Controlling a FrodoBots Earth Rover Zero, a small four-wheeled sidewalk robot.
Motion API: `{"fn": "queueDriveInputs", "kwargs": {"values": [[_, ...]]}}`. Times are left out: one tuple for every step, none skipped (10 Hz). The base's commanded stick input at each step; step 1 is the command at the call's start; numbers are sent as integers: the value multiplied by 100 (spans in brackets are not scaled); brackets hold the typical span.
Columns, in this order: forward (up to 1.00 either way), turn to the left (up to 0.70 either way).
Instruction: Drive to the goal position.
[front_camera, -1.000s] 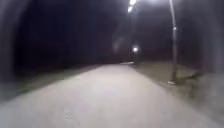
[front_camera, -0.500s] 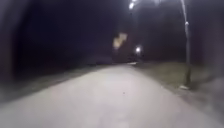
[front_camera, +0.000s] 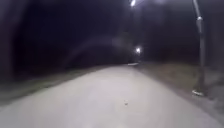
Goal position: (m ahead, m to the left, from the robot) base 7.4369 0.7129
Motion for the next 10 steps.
{"fn": "queueDriveInputs", "kwargs": {"values": [[100,0],[100,0],[100,0],[100,0],[100,0],[100,0],[100,0],[100,0],[100,0],[100,0]]}}
